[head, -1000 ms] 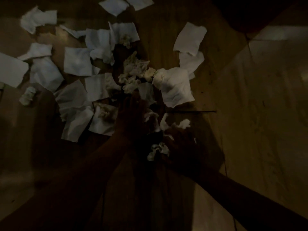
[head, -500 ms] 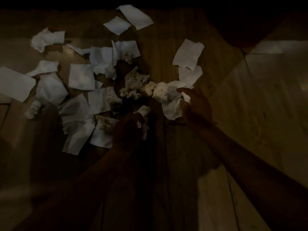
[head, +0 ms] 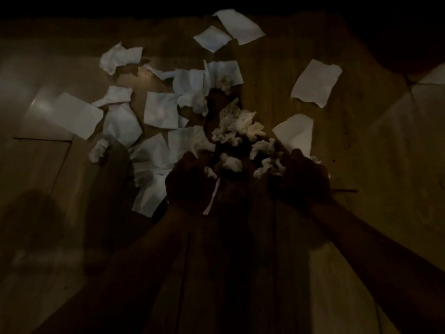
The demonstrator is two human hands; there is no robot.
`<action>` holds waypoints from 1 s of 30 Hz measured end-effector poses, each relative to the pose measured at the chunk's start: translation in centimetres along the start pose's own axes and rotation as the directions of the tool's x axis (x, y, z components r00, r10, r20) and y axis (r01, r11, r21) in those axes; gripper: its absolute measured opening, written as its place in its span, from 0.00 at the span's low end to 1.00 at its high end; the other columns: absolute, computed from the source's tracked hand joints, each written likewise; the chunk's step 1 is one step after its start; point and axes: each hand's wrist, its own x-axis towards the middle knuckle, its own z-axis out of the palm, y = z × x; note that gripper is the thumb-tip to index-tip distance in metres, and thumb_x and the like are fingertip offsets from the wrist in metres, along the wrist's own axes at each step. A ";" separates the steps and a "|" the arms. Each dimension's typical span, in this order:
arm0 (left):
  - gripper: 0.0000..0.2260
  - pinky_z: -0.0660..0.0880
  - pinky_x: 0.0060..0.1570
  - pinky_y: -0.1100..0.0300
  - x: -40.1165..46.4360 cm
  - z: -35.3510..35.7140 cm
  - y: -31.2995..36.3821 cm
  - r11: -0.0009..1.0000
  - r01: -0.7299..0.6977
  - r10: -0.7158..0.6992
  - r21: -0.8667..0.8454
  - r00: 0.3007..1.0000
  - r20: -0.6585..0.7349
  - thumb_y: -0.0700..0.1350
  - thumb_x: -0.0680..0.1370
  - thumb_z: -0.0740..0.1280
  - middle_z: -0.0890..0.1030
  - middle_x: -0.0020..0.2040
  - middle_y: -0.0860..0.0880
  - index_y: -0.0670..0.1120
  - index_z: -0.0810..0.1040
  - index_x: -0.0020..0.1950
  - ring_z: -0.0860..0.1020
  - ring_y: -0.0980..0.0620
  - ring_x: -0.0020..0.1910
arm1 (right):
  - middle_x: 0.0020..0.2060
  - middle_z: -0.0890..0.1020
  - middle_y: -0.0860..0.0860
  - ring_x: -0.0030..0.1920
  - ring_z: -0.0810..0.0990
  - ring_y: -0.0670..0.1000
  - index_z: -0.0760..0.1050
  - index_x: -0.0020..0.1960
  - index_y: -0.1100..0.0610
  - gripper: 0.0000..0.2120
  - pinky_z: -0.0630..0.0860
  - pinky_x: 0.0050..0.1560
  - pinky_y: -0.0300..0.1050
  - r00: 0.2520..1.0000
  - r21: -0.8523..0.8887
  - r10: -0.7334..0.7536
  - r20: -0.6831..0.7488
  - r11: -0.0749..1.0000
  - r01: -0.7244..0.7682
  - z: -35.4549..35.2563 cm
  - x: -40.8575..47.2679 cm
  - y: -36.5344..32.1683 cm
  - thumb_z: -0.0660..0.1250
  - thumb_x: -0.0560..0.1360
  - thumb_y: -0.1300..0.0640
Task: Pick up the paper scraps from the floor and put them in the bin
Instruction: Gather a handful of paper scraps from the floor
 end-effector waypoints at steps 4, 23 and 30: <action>0.23 0.68 0.62 0.41 -1.7 0.8 -5.8 0.981 -0.170 0.167 0.091 0.985 0.038 0.64 0.70 0.66 0.74 0.62 0.41 0.47 0.78 0.54 0.72 0.37 0.63 | 0.48 0.82 0.62 0.45 0.81 0.65 0.77 0.57 0.62 0.28 0.76 0.47 0.57 0.993 0.223 0.095 -0.075 0.972 -0.076 -1.5 0.4 -2.0 0.62 0.72 0.40; 0.21 0.74 0.51 0.52 2.1 0.1 -6.5 0.947 -0.265 0.300 -0.181 0.930 0.210 0.47 0.75 0.67 0.75 0.59 0.43 0.47 0.70 0.67 0.76 0.43 0.54 | 0.64 0.75 0.61 0.63 0.75 0.64 0.66 0.71 0.58 0.34 0.72 0.60 0.54 0.963 0.440 0.268 -0.006 0.866 -0.238 0.0 2.1 -3.9 0.70 0.71 0.44; 0.25 0.65 0.62 0.55 3.7 -1.2 -5.7 0.995 0.045 -0.024 -0.084 0.971 0.239 0.48 0.78 0.66 0.71 0.68 0.35 0.34 0.68 0.69 0.71 0.39 0.66 | 0.58 0.75 0.61 0.55 0.77 0.61 0.63 0.66 0.63 0.35 0.75 0.46 0.50 0.955 0.608 0.286 -0.072 0.772 -0.185 -1.3 1.8 -4.8 0.74 0.68 0.49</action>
